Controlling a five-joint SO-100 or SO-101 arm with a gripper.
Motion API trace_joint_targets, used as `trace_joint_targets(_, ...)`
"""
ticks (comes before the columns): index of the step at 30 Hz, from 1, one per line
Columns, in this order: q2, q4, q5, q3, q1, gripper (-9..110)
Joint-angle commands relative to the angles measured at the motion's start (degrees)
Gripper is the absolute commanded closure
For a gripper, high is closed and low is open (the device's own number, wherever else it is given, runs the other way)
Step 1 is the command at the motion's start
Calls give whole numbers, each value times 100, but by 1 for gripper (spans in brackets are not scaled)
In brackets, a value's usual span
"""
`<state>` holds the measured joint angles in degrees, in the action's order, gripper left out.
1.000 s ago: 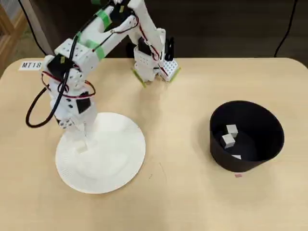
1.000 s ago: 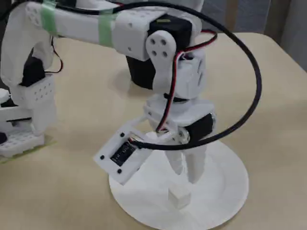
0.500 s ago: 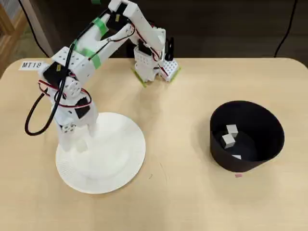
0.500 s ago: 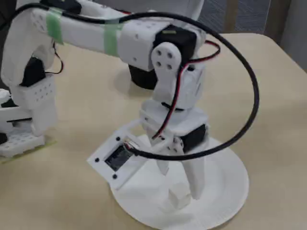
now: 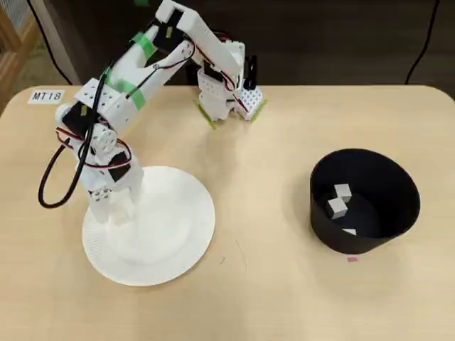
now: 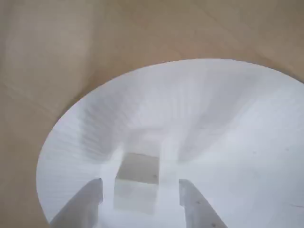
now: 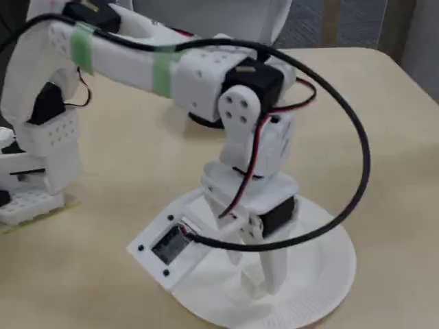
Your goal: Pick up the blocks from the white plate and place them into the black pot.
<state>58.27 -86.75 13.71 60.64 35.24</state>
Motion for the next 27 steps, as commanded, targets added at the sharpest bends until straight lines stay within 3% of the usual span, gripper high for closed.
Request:
trace_joint_targets(1,-9,132,-35,-255,18,80)
trace_joint_targets(7,-158,334,-62,-255,9,87)
trace_joint_targets(10,-237,439,-9,-290,26,104)
trace_joint_targets(18,176,580,-501,-554,-141,104)
trace_joint_targets(27,2681,1371,-2083,-202,-1406,104)
